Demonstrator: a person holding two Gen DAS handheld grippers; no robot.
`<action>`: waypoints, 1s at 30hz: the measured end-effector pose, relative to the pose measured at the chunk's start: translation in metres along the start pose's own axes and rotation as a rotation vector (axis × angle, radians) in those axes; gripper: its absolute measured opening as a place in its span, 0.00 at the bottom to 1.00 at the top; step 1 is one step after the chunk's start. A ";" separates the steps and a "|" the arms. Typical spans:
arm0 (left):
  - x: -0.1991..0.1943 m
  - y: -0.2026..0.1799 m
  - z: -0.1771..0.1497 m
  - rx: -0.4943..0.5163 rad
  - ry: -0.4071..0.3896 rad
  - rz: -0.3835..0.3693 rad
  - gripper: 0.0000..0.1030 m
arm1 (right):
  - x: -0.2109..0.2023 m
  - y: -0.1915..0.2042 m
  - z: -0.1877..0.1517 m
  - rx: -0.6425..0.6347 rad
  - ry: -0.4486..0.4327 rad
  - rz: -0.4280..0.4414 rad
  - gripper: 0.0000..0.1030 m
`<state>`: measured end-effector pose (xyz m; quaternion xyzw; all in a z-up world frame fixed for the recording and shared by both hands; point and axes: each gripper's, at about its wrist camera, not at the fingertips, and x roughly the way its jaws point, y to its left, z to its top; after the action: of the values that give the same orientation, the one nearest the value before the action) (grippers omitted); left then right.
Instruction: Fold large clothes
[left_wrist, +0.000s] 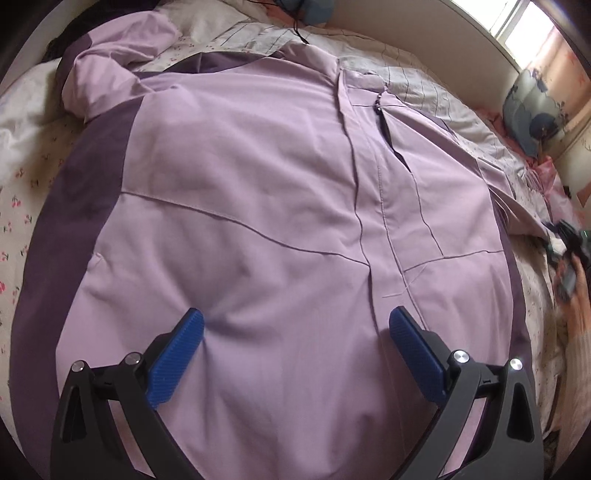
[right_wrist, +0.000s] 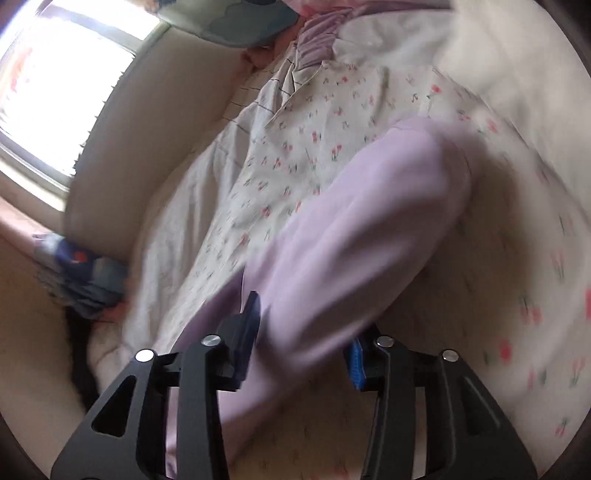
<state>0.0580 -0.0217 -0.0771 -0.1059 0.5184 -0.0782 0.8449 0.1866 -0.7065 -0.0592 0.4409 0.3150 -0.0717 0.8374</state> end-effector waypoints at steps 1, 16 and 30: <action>0.000 0.000 0.001 0.000 -0.002 -0.003 0.94 | -0.019 0.005 -0.022 -0.046 0.029 0.059 0.50; -0.187 0.082 -0.071 0.072 -0.217 0.183 0.94 | -0.120 0.048 -0.344 -0.278 0.783 0.334 0.71; -0.156 0.184 -0.164 -0.068 0.119 0.111 0.94 | -0.129 0.049 -0.378 -0.297 0.739 0.274 0.35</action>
<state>-0.1540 0.1776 -0.0632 -0.1008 0.5753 -0.0195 0.8114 -0.0716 -0.4012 -0.1046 0.3490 0.5397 0.2494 0.7244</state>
